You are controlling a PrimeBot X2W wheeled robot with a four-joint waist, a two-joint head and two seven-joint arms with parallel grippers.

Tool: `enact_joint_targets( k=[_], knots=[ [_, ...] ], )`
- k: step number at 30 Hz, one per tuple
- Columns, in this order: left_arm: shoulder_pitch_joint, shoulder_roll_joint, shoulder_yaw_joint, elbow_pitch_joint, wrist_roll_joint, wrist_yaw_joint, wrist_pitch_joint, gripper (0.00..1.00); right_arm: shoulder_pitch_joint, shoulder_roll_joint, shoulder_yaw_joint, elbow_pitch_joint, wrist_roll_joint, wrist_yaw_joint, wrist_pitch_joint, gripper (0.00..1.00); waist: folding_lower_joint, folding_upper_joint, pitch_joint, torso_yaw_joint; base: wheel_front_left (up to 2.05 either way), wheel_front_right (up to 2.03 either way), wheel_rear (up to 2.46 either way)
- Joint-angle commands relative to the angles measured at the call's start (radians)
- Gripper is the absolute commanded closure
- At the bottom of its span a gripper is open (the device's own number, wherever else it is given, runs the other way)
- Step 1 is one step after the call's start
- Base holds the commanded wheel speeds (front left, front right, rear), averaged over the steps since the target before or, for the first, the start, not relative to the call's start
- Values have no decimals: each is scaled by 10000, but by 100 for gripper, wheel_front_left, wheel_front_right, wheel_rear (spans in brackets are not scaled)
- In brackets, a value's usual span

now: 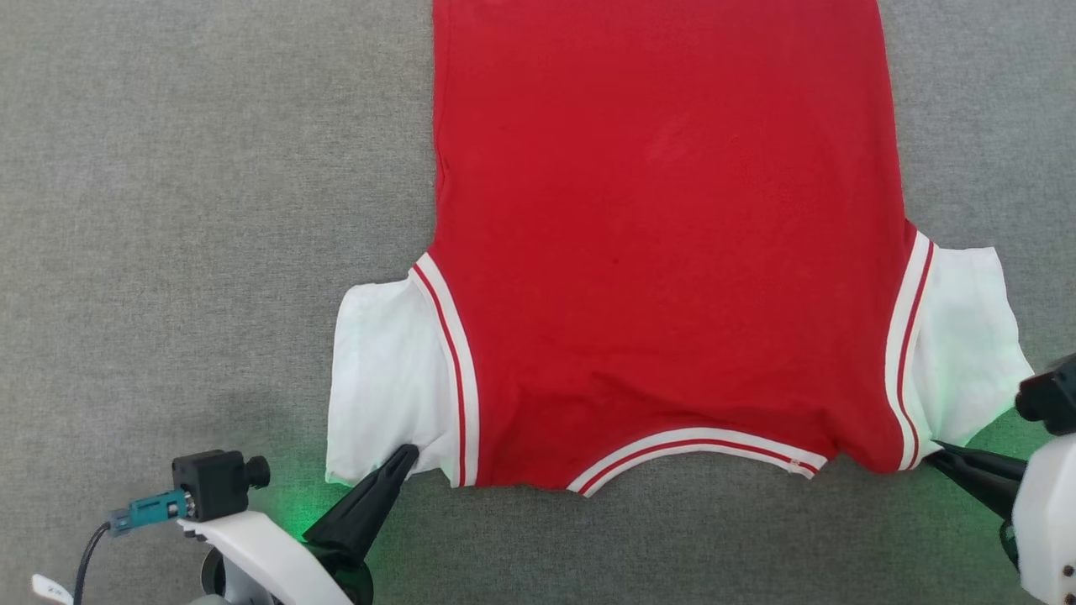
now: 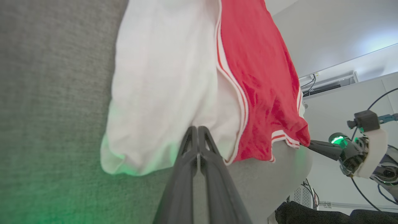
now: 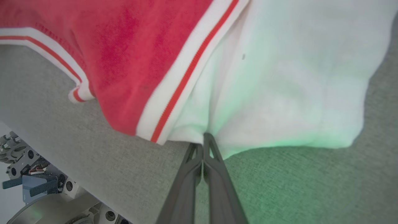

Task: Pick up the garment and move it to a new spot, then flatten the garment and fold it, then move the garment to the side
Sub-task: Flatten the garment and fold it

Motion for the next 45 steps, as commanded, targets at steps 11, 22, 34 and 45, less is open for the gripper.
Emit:
enact_joint_targets(
  k=[11,22,34,45],
  knots=[
    [-561,-915,-318,1757,214,-182,207,100,-654,1490,688,1428,-1417,-29,268,100,-1,0,224,-120,0,0,0],
    [-646,-1202,-171,1855,322,-333,142,100,-777,809,-645,165,-1079,-24,-457,0,-1,0,441,-133,0,0,0],
    [-1024,-1520,-196,905,1208,-103,132,100,-1915,-433,-4446,-1352,-415,-1,1274,0,-1,0,1238,765,0,0,0],
    [-1882,-2045,-442,123,2190,-90,188,100,-7447,161,-3088,2429,-2048,-1,3030,0,-1,0,2320,2379,0,0,0]
  ],
)
